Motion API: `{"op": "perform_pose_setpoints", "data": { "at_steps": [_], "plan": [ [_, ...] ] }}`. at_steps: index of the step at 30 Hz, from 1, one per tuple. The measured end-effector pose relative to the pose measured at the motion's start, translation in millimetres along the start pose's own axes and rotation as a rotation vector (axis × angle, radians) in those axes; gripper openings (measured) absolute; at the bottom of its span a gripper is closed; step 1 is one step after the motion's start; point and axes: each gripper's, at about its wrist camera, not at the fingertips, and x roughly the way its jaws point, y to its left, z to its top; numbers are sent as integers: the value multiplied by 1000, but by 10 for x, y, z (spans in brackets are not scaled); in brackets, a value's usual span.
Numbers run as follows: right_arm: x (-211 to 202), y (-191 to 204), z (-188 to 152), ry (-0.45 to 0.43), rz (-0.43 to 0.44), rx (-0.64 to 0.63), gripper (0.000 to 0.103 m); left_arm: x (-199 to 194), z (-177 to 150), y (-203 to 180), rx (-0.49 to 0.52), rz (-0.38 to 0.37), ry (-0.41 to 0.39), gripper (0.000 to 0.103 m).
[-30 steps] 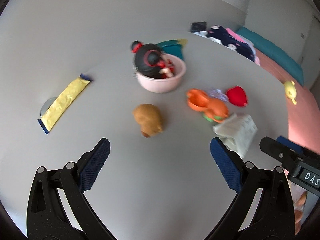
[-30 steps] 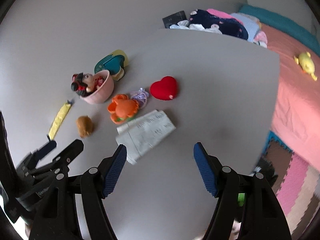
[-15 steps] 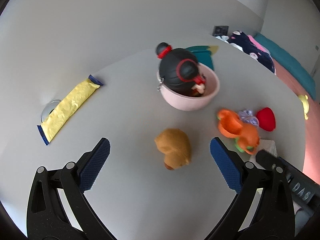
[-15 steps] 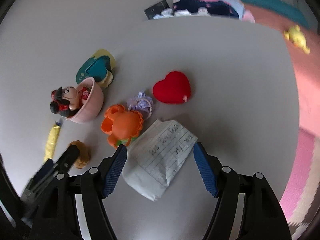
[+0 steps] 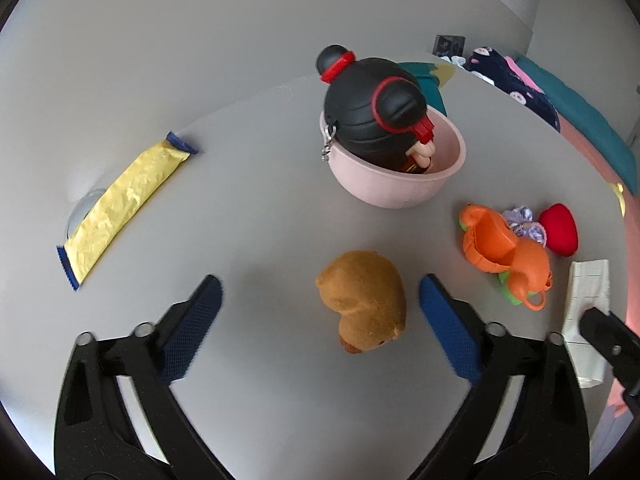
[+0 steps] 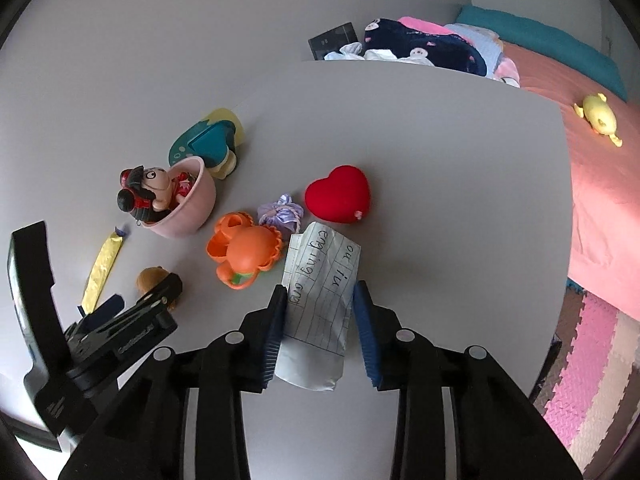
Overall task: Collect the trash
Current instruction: 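Grasp the brown bear toy with the left tool while the right tool grasps the paper note, then carry the bear toy and paper note to the bin and release both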
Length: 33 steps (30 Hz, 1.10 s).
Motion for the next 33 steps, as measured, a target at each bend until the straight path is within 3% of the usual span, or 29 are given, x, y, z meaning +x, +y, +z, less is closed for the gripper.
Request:
{"op": "perform_pose_setpoints", "data": {
  "at_steps": [1,4,13,19,33],
  "plan": [
    [-22,-24,-6,-3,6,1,36,31,5,-10,13,-2,4,69],
    [-86,-74,-31,-9,20,0,36,42,17,-11,34,-17,-12,43],
    [-311,-255,-75,-38,34,15,36,-10,-36,-89,85,-29,-18,42],
    [-506,-341,-115,-55,57,17,36,-275,-205,-210,103,-38,-46,42],
    [-1100,-863,-299,-118,80,51,36,-1009,-608,-1110,243,-107,-95,42]
  ]
}}
